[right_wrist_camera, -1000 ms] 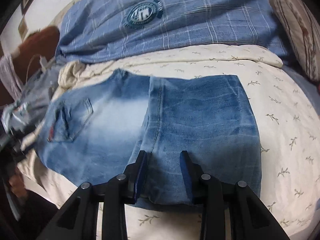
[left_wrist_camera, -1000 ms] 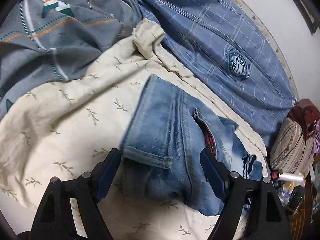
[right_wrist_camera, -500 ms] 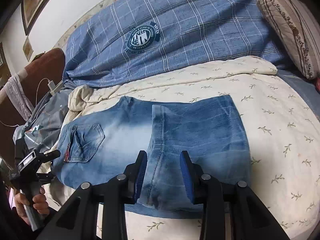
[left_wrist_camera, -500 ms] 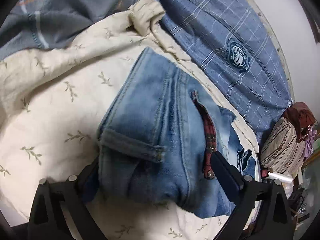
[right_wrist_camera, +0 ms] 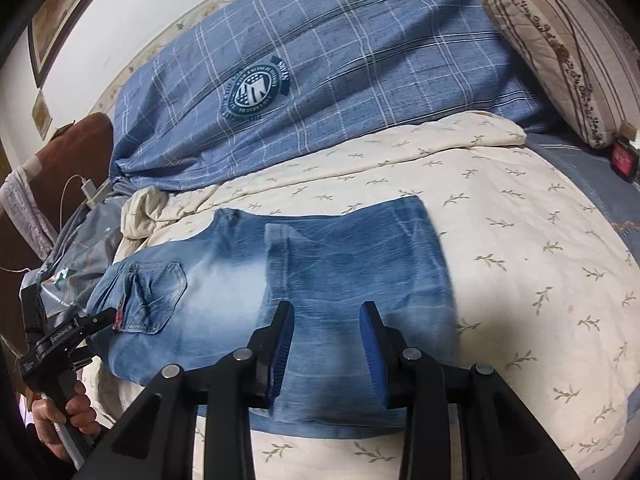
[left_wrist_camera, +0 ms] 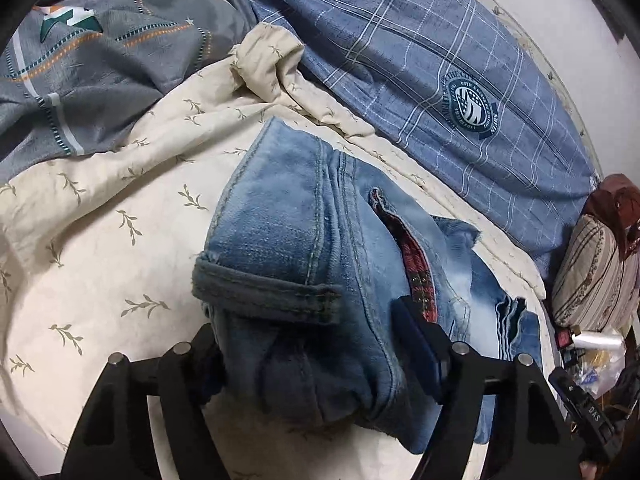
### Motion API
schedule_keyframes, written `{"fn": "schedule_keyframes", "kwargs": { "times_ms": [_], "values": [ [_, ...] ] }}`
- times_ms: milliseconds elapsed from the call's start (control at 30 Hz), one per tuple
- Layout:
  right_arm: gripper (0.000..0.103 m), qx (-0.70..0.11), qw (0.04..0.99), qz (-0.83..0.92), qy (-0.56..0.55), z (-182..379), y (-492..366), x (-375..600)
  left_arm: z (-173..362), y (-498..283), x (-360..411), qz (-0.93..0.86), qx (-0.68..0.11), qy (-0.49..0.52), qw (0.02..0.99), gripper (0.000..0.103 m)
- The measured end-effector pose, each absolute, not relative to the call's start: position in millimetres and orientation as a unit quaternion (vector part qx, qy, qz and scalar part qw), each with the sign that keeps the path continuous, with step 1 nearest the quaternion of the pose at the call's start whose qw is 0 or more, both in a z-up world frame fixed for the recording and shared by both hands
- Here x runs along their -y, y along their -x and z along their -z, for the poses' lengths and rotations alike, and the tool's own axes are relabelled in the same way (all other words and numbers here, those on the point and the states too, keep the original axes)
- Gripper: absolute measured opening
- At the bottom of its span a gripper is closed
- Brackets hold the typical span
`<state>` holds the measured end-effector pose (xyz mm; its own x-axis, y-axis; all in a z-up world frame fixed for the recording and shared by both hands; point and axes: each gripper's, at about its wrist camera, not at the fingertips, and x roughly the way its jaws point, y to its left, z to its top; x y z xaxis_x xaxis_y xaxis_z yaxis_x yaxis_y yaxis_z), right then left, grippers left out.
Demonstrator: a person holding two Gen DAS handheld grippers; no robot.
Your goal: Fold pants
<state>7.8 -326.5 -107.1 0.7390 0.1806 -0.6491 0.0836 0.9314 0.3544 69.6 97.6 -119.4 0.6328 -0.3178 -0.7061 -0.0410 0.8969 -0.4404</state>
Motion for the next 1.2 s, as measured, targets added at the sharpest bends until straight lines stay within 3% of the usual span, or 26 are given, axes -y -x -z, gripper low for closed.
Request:
{"fn": "schedule_keyframes", "kwargs": {
  "times_ms": [100, 267, 433, 533, 733, 1200],
  "values": [
    [0.037, -0.359, 0.913, -0.022, -0.189, 107, -7, 333, 127, -74, -100, 0.075, -0.423, 0.245, 0.869, 0.089],
    [0.038, -0.358, 0.914, -0.018, -0.191, 107, -6, 338, 129, -79, -99, 0.071, -0.419, 0.255, 0.869, 0.091],
    [0.037, -0.366, 0.912, -0.010, -0.187, 111, -7, 340, 129, -79, -105, 0.072, -0.408, 0.272, 0.868, 0.051],
    [0.037, -0.366, 0.911, -0.005, -0.193, 112, -6, 343, 125, -78, -102, 0.078, -0.395, 0.259, 0.878, 0.040],
    [0.037, -0.364, 0.910, 0.000, -0.197, 114, -8, 347, 109, -70, -93, 0.095, -0.356, 0.226, 0.902, 0.035],
    [0.037, -0.368, 0.893, 0.026, -0.257, 124, -10, 380, 41, -28, -5, 0.159, -0.273, 0.054, 0.947, 0.034]
  ]
}}
